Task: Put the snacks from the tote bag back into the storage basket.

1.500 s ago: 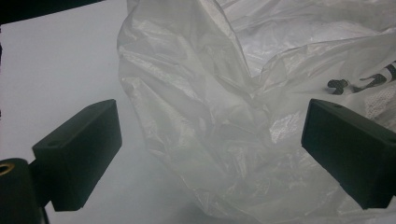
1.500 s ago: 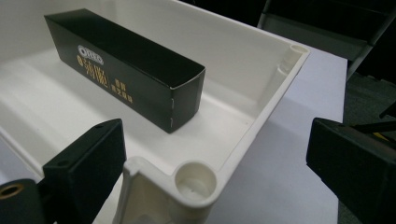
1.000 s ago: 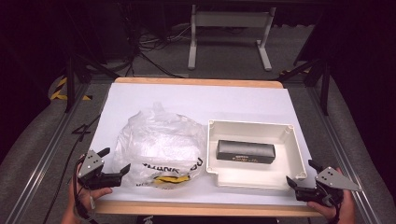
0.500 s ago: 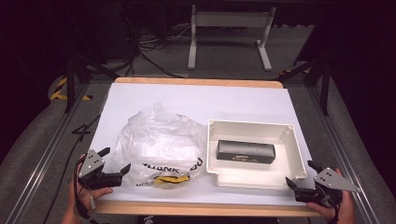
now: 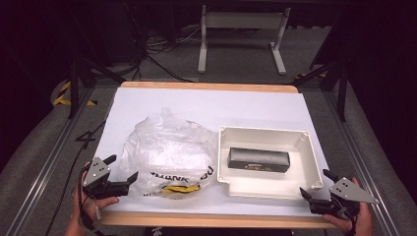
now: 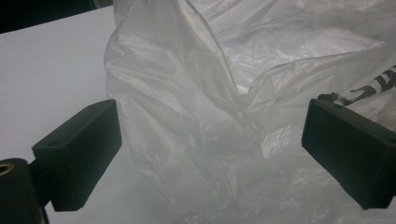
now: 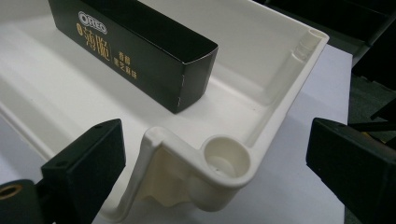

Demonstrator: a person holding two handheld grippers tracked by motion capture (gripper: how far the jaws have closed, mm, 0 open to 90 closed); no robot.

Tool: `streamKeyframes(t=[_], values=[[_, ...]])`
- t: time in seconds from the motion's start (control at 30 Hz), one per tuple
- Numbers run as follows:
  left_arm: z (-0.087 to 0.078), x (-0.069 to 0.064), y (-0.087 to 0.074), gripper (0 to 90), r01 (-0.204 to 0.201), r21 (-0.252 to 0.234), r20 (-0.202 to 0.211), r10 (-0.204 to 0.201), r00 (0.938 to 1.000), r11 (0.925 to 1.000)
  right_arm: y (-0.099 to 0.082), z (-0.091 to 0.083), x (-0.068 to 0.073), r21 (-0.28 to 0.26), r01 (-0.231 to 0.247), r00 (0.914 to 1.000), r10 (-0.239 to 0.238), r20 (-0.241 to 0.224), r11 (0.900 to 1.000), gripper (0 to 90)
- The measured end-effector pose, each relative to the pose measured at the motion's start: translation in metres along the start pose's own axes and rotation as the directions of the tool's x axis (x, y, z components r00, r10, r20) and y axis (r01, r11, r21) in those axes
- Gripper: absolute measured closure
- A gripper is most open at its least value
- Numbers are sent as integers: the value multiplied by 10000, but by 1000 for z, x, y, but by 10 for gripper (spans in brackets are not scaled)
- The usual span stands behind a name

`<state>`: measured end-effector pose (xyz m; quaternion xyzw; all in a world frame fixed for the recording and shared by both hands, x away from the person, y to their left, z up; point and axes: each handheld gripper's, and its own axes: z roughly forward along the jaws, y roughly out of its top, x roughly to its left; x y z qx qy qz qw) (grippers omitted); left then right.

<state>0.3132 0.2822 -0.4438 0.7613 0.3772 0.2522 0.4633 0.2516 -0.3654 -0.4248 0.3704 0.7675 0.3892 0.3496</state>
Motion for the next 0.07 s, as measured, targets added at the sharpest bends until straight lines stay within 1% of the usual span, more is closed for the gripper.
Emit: streamKeyframes(t=[0.07], values=[[0,0,0,57,21,22,-2,-21,10000,10000,0,0,0,-30,-48,10000,48,2,10000,55]])
